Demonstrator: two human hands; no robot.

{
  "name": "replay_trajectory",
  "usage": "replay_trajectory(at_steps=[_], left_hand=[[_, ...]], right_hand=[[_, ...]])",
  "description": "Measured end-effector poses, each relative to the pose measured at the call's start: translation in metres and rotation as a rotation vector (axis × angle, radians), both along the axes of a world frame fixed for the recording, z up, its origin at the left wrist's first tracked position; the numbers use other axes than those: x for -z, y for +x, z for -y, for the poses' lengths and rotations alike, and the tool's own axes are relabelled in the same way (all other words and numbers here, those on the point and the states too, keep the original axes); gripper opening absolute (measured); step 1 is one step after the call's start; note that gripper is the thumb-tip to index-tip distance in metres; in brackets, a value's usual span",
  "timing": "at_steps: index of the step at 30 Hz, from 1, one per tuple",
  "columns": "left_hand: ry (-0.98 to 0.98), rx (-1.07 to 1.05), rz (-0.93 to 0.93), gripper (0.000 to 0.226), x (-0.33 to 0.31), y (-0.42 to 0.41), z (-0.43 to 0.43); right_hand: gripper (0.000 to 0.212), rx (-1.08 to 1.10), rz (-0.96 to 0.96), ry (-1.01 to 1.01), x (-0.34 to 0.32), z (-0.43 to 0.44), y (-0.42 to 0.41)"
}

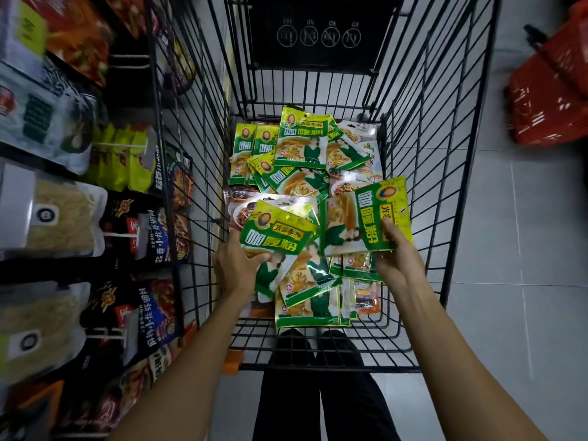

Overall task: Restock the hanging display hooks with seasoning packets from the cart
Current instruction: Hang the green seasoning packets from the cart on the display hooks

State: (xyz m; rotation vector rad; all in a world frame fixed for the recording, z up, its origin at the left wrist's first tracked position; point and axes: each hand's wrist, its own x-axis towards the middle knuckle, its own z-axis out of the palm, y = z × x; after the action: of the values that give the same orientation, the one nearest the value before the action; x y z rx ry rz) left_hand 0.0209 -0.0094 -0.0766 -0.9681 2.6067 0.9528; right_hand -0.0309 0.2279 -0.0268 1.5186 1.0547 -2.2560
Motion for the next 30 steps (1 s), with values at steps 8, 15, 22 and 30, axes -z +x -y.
replay_trajectory(at_steps=[8, 15, 22, 30], left_hand=[[0.035, -0.118, 0.122, 0.061, -0.005, -0.002, 0.006], [0.07, -0.129, 0.114, 0.057, -0.01, -0.001, 0.004], [0.088, -0.133, 0.146, 0.071, -0.006, -0.002, 0.007], [0.305, -0.184, 0.157, 0.057, -0.006, 0.0, 0.015]], right_hand=[[0.012, -0.018, 0.032, -0.025, -0.003, 0.015, -0.014], [0.014, -0.46, 0.022, 0.001, -0.024, -0.019, -0.021], [0.039, -0.615, 0.142, 0.062, 0.026, 0.0, -0.018], [0.055, -1.109, -0.009, 0.548, 0.043, 0.003, 0.019]])
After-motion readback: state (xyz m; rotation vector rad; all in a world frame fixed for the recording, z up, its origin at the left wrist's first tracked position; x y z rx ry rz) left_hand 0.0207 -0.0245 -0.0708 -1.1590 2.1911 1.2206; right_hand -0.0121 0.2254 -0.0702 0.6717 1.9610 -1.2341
